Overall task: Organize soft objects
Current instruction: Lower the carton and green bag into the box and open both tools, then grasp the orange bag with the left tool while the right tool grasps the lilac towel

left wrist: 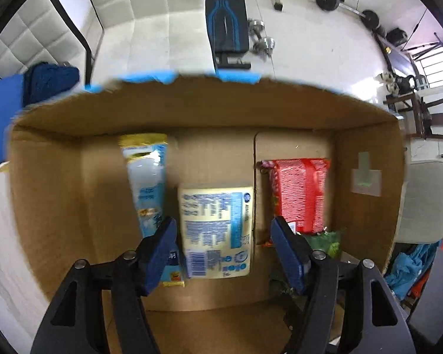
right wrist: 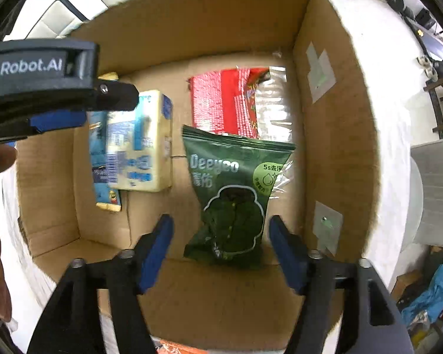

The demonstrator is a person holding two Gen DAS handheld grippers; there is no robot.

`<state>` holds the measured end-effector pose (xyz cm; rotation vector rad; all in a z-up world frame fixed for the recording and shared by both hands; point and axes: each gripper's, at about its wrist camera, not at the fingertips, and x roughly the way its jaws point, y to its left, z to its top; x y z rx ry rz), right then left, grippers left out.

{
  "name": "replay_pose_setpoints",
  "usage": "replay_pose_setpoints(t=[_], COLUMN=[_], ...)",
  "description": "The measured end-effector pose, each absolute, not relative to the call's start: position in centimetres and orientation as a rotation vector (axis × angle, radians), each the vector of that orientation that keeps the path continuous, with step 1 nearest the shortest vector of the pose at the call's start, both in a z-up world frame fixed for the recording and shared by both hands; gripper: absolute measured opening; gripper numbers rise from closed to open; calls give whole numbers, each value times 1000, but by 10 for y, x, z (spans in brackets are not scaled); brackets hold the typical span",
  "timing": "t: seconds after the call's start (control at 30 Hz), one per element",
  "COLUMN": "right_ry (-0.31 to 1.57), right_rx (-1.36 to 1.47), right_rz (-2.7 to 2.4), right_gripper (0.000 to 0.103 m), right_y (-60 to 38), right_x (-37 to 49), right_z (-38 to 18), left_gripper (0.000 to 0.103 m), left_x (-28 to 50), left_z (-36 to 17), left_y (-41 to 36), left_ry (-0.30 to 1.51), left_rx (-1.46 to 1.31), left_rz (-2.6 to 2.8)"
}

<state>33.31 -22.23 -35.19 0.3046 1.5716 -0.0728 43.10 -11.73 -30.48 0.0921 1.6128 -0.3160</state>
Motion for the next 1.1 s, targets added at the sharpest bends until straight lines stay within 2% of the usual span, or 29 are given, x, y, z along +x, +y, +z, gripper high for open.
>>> replay_pose_setpoints(t=[0.03, 0.2, 0.23, 0.27, 0.33, 0.37, 1.1], right_ry=[1563, 1545, 1542, 1540, 1521, 1513, 1309], right_rx=[295, 286, 285, 280, 273, 265, 230], right_rz=[-79, -86, -85, -85, -89, -95, -164], right_gripper=[83, 84, 91, 102, 103, 103, 103], right_y=[-222, -223, -223, -223, -221, -221, -193], right_x=[331, 318, 316, 312, 304, 301, 201], right_z=[-347, -329, -328, -325, -319, -316, -207], left_gripper=[69, 70, 72, 81, 95, 98, 98], left_x=[429, 406, 400, 394, 378, 371, 242], left_z=[-297, -258, -254, -249, -239, -236, -147], left_y=[-116, -104, -101, -96, -89, -87, -31], left_ry=[1596, 1510, 1496, 1480, 1437, 1419, 1174], left_rx=[95, 90, 97, 101, 124, 140, 147], left_rz=[-316, -315, -314, -313, -300, -292, -239])
